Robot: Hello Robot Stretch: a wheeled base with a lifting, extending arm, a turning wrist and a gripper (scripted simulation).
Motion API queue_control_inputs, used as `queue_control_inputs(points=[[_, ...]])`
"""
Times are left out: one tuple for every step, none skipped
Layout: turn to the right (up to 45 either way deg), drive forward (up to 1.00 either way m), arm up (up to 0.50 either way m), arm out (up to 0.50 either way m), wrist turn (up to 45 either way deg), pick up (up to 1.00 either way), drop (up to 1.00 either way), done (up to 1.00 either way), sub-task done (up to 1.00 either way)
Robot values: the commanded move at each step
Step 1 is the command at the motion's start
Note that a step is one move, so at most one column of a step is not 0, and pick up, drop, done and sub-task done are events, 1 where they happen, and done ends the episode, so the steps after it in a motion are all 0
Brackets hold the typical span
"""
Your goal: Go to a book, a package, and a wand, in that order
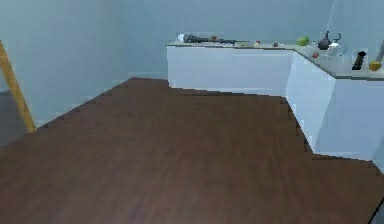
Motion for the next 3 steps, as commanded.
queue_control_inputs(points=[[-18.0, 0.0, 0.0, 0.0, 0.0, 0.0, 0.0, 0.0, 0.0], [0.0, 0.55, 0.0, 0.0, 0.0, 0.0, 0.0, 0.0, 0.0], [-39.0, 0.0, 0.0, 0.0, 0.0, 0.0, 0.0, 0.0, 0.0]])
